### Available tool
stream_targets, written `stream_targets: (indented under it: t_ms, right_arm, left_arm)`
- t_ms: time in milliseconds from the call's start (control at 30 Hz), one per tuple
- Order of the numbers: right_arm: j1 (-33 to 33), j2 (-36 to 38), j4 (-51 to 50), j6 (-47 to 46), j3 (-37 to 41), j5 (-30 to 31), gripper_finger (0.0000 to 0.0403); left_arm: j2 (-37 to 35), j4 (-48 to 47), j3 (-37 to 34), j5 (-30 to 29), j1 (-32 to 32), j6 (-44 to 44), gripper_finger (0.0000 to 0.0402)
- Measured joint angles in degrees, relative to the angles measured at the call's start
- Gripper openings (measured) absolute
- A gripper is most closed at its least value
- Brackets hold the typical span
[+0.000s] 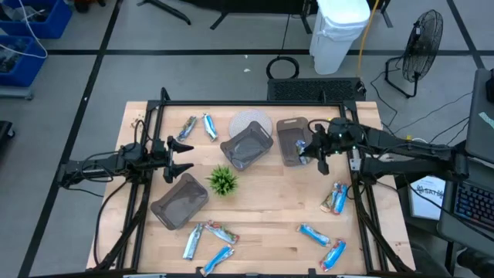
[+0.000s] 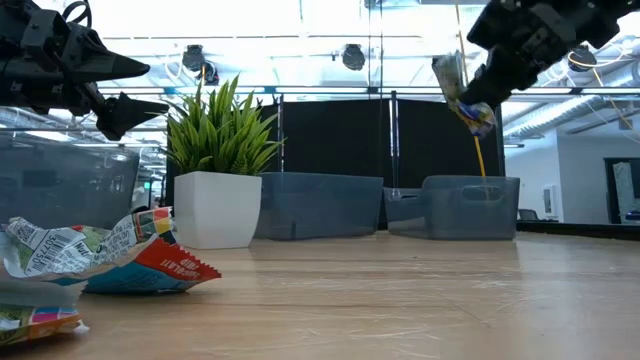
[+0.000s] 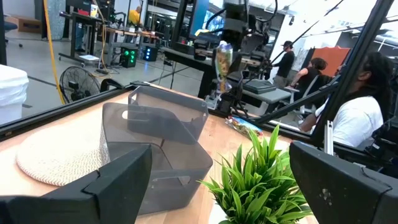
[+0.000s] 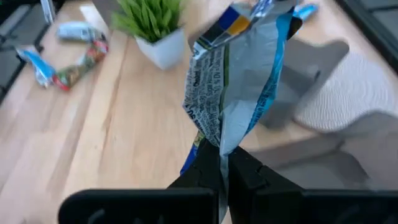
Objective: Pick and place Granola Bars by type
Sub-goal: Put the blue granola bar into the top right black bin
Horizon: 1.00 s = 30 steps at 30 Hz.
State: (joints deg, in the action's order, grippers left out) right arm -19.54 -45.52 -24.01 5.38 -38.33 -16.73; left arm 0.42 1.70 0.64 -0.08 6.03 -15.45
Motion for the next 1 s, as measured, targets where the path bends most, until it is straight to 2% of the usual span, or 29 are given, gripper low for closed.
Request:
stream_targets:
  t_ms: [200, 533, 800, 1000]
  right_arm:
    - [-5.8, -3.2, -5.9, 7.4, -2.2, -0.1, 0.0000]
    - [-10.8, -15.0, -12.0, 17.2, -10.1, 0.6, 0.0000]
    - [-11.7, -26.3, -20.3, 24.2, -16.5, 3.7, 0.0000]
    - [-10.6, -32.9, -24.0, 25.6, -20.9, 6.8, 0.0000]
  left_arm:
    - [0.0, 0.0, 0.0, 0.0, 0.0, 0.0, 0.0379]
    - [0.0, 0.0, 0.0, 0.0, 0.0, 0.0, 0.0379]
    - [0.0, 0.0, 0.0, 0.0, 0.0, 0.0, 0.0379]
    - [0.0, 0.0, 0.0, 0.0, 0.0, 0.0, 0.0379]
